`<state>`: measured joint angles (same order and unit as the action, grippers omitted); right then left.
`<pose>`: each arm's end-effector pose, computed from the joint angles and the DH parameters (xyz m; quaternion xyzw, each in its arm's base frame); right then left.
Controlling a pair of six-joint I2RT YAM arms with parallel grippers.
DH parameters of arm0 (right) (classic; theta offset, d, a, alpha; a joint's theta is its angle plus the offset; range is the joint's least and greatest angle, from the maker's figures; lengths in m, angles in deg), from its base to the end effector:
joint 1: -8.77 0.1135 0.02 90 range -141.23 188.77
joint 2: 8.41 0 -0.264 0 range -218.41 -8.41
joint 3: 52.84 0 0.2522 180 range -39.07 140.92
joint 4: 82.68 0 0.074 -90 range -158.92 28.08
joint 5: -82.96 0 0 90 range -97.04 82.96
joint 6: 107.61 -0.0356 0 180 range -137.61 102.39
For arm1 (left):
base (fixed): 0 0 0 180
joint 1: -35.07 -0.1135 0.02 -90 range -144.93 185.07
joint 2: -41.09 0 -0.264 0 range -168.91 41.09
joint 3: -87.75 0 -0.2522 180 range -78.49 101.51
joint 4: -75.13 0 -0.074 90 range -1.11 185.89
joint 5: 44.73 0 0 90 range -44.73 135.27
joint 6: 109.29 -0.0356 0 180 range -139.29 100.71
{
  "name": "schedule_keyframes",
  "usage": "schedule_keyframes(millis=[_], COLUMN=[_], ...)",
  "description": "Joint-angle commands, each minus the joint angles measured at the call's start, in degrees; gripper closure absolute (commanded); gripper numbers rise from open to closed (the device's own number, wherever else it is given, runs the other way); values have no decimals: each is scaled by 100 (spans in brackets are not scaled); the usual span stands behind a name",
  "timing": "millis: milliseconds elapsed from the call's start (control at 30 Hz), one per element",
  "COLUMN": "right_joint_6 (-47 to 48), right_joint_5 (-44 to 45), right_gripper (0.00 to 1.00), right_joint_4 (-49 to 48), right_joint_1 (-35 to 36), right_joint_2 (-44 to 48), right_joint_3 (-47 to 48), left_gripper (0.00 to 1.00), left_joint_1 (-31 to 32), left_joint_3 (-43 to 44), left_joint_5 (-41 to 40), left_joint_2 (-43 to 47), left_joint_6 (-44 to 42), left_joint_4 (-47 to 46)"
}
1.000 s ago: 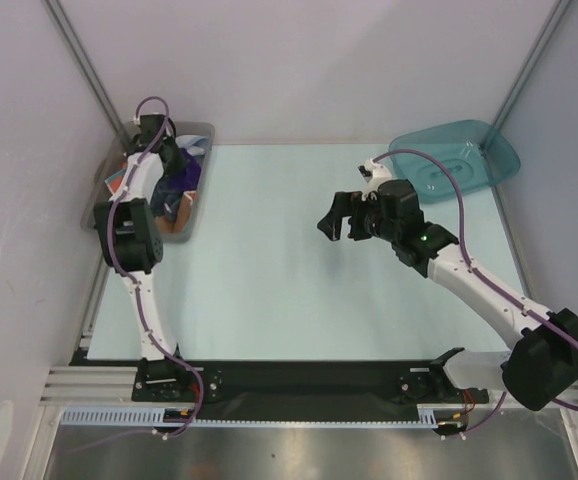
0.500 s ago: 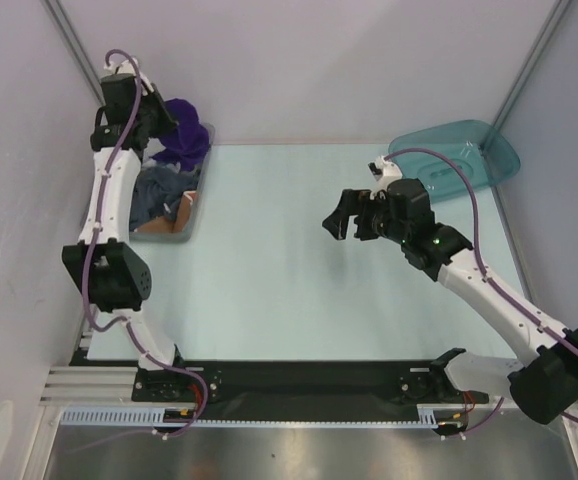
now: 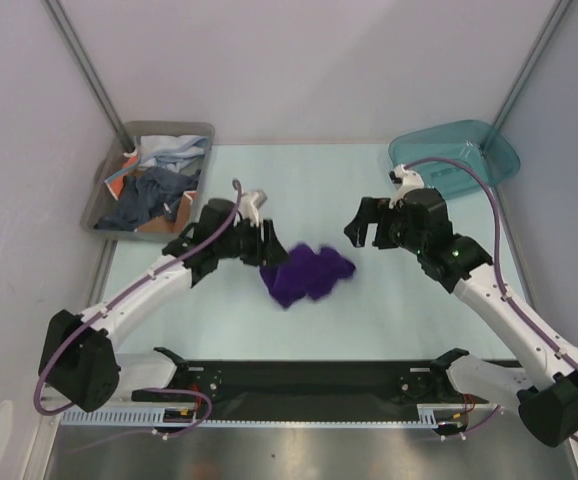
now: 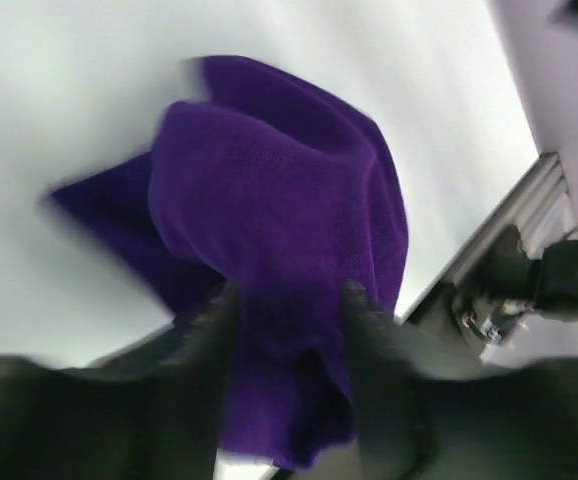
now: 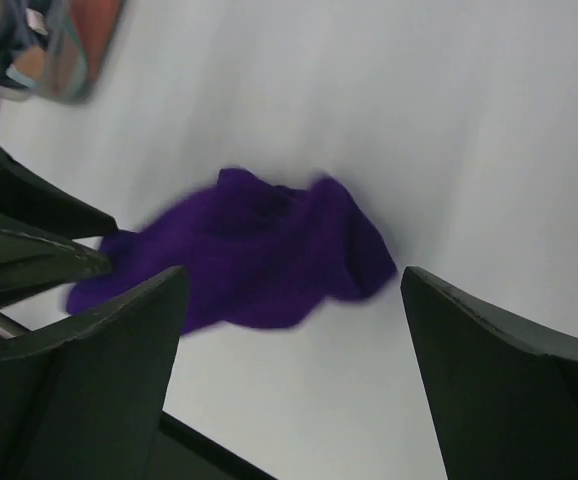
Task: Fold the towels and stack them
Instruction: Move the towel to the center of the board, then flatten out the crumpled towel
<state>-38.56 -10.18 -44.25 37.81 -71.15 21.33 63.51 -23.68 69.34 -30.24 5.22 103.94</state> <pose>0.2123 0.1201 0.3484 -0.0744 0.8492 0.2419 0.4635 0.2377 -0.1452 0.2957 0.1310 0.8496 -0.3757 0.3462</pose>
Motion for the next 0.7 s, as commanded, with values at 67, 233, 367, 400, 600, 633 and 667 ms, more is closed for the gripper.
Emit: schedule_keyframes(millis=[67, 233, 367, 400, 600, 633, 667], right_joint_6=[-199, -234, 19, 108, 644, 680, 680], right_joint_5=[191, -81, -240, -223, -1021, -1161, -1311], right_gripper=[11, 18, 33, 35, 37, 41, 43], right_joint_4=[-101, -944, -1210, -1192, -1157, -1148, -1131], right_joint_1=[-30, -30, -47, -65, -450, -504, -548], right_joint_2=[298, -516, -1684, -1889, -3049, -3129, -3200], right_joint_3=[-949, -1268, -900, -742, -82, -38, -37], left_gripper=[35, 27, 26, 26, 32, 32, 34], left_joint_1=[135, 100, -110, -146, -155, -164, -155], left_joint_3=[-1191, -1192, -1095, -1051, -253, -199, -155], left_joint_5=[-227, -1603, -1863, -1793, -1266, -1187, -1116], left_joint_2=[75, 163, -178, -423, -1838, -2163, -2322], left_joint_6=[344, 440, 703, 774, 573, 572, 563], left_joint_4=[-356, 156, -131, -273, -819, -924, -968])
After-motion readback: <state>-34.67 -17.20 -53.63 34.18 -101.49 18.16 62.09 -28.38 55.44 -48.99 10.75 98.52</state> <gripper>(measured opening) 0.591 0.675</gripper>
